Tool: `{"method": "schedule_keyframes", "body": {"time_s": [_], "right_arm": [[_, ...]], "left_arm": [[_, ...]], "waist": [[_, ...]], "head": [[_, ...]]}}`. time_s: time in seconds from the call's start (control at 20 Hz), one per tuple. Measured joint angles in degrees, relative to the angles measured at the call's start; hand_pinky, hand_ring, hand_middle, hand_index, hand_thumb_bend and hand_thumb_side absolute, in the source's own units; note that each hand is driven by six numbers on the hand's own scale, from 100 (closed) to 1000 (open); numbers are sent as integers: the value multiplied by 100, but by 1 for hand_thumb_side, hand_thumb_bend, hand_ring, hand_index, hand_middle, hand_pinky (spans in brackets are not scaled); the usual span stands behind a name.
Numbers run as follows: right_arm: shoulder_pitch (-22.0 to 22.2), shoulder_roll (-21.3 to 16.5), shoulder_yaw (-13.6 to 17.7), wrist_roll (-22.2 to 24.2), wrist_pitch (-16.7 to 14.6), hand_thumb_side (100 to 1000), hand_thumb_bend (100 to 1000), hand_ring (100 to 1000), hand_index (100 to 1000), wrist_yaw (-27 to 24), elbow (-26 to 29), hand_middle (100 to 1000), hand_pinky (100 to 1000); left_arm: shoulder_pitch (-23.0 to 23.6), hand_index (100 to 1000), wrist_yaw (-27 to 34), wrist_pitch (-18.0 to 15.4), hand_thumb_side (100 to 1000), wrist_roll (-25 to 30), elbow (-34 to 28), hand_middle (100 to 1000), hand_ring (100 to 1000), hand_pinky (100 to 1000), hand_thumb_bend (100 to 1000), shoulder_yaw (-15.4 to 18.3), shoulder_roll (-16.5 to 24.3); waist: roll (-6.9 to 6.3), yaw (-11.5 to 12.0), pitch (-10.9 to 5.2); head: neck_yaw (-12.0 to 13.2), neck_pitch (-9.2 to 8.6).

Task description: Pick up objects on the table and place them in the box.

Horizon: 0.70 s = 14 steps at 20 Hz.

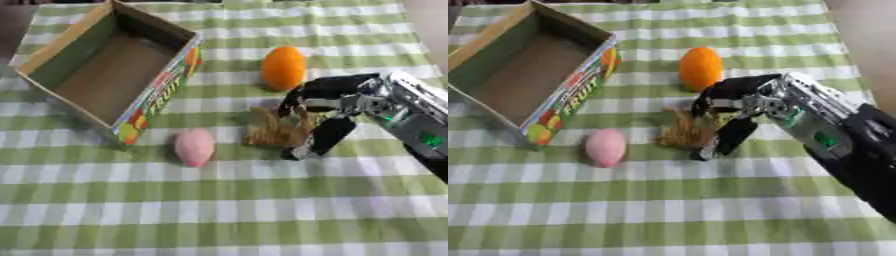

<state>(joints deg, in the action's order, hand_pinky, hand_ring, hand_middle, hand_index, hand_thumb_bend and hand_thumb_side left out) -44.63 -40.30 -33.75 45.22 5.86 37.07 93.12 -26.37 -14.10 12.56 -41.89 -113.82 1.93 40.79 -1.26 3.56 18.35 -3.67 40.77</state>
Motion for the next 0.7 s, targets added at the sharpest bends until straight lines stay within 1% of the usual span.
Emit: {"method": "schedule_keyframes", "body": {"time_s": [0.05, 0.3, 0.5, 0.55, 0.6, 0.65, 0.7], "right_arm": [[-24, 33, -8, -22, -3, 633, 368, 899, 850, 24, -51, 767, 889], [-81, 190, -5, -176, -50, 623, 314, 884, 831, 127, -321, 741, 879], [-83, 249, 26, -299, -88, 616, 241, 853, 793, 147, -433, 698, 861], [-83, 261, 28, -332, -94, 624, 204, 836, 768, 148, -452, 668, 852], [-82, 267, 29, -366, -91, 614, 177, 829, 757, 148, -463, 655, 848], [-82, 275, 33, -404, -85, 607, 116, 813, 734, 148, -473, 624, 837], [-82, 277, 36, -444, -75, 591, 100, 793, 709, 144, -479, 596, 827]], "left_arm": [[-1, 878, 2, -1, 1000, -1, 0, 801, 781, 782, 153, 0, -1], [-3, 878, 19, -12, 1000, -12, 0, 800, 778, 782, 145, 0, -3], [-3, 878, 28, -25, 1000, -24, 0, 800, 778, 782, 137, 0, -16], [-3, 877, 31, -26, 1000, -25, 0, 800, 777, 782, 130, 0, -28], [-3, 877, 35, -27, 1000, -25, 0, 800, 777, 782, 133, 0, -37], [-3, 877, 38, -27, 1000, -26, 0, 799, 777, 782, 132, 0, -46], [-2, 877, 39, -28, 1000, -27, 0, 799, 776, 782, 131, 1, -46]], "waist": [[0, 3, 0], [0, 36, 1], [1, 38, -3], [1, 38, -5], [1, 38, -6], [1, 38, -6], [1, 39, -6]], "head": [[-2, -1], [-17, -4], [-29, -6], [-31, -6], [-34, -6], [-38, -6], [-42, -6]]}}
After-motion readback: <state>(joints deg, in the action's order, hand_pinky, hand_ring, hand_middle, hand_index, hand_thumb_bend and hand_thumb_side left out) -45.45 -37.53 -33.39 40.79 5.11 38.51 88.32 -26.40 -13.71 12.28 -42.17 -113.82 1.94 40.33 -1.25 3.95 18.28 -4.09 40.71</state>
